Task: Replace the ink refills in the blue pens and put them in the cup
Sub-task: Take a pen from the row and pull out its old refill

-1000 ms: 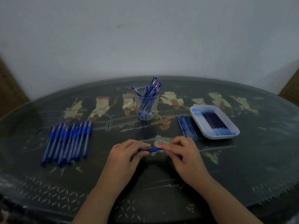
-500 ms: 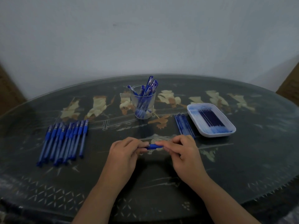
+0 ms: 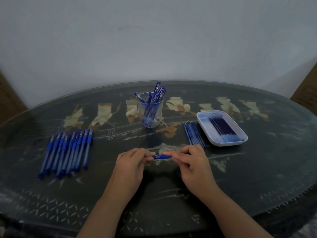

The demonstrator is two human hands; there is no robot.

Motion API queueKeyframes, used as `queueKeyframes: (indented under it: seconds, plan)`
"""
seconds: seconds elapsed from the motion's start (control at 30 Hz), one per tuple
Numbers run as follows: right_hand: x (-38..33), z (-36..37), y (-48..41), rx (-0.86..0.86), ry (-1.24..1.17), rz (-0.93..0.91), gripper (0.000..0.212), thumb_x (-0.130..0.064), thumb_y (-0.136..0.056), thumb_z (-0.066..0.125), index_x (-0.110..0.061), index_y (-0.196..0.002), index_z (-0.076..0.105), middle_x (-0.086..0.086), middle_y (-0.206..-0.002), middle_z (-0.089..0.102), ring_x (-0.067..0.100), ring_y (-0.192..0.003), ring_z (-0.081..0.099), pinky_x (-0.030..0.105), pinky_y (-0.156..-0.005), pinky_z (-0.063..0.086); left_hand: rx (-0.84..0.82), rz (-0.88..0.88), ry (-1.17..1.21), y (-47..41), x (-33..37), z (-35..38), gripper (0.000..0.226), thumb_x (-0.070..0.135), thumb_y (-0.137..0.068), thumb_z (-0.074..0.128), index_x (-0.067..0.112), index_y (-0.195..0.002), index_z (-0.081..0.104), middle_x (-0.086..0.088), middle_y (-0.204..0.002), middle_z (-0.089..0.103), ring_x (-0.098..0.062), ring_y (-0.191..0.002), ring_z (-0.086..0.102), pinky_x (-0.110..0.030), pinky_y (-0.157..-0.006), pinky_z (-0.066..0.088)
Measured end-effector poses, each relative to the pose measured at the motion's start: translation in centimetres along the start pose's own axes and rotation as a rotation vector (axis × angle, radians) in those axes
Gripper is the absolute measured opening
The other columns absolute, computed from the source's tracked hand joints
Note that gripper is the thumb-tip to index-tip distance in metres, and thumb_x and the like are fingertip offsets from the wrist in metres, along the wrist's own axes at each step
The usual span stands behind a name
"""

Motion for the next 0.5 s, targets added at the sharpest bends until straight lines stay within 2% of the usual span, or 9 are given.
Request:
queueKeyframes:
  seconds: [0.07, 0.2, 0.37, 0.43, 0.5]
  plan:
    - [-0.02, 0.00, 0.02, 0.008, -0.007, 0.001, 0.037, -0.012, -0.088, 0.060, -0.035, -0.115, 0.070, -0.010, -0.081, 0.052, 0.012, -0.082, 0.048, 0.026, -0.074, 0.044, 0.006, 0.007, 0.003, -0.07, 0.25, -0.16, 0.026, 0.004, -0.082, 0.058, 0.024, -0.095, 0.069, 0.034, -0.090, 0.054, 0.019, -0.093, 0.053, -0.027, -0.083, 0.045]
    - [0.02, -0.03, 0.00, 0.023, -0.010, -0.001, 0.038, -0.010, -0.087, 0.062, -0.035, -0.114, 0.071, -0.011, -0.081, 0.051, 0.013, -0.082, 0.048, 0.026, -0.074, 0.044, -0.003, 0.000, 0.023, -0.08, 0.40, -0.31, 0.031, -0.006, -0.083, 0.068, 0.022, -0.096, 0.069, 0.028, -0.091, 0.057, 0.006, -0.093, 0.057, -0.032, -0.080, 0.052]
    - [-0.02, -0.03, 0.07, 0.027, -0.009, -0.021, 0.041, -0.005, -0.086, 0.065, -0.033, -0.115, 0.071, -0.011, -0.081, 0.051, 0.013, -0.081, 0.048, 0.026, -0.073, 0.044, 0.022, 0.029, 0.033, 0.06, 0.32, -0.34, 0.038, -0.015, -0.075, 0.071, 0.016, -0.097, 0.072, 0.015, -0.096, 0.063, 0.002, -0.095, 0.060, -0.027, -0.084, 0.049]
    - [0.07, -0.03, 0.03, 0.028, -0.007, -0.021, 0.041, -0.005, -0.086, 0.065, -0.033, -0.115, 0.071, -0.010, -0.081, 0.051, 0.013, -0.082, 0.047, 0.027, -0.073, 0.044, 0.042, 0.015, 0.023, 0.08, 0.19, -0.65, 0.037, -0.015, -0.074, 0.071, 0.015, -0.096, 0.072, 0.017, -0.096, 0.062, 0.001, -0.093, 0.060, -0.029, -0.084, 0.050]
    - [-0.06, 0.08, 0.11, 0.029, -0.012, -0.019, 0.040, -0.008, -0.087, 0.063, -0.034, -0.116, 0.070, -0.010, -0.081, 0.051, 0.013, -0.082, 0.047, 0.027, -0.073, 0.044, 0.062, 0.022, 0.012, 0.02, 0.52, -0.80, 0.026, -0.006, -0.080, 0.068, 0.016, -0.093, 0.072, 0.020, -0.095, 0.060, 0.001, -0.091, 0.059, -0.029, -0.082, 0.049]
Point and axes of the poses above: each hand's wrist, its own y-axis away from the middle knuckle, its own z-axis out of the palm, x = y × z, the point moved 8 cm from there along -y, towards the middle knuckle
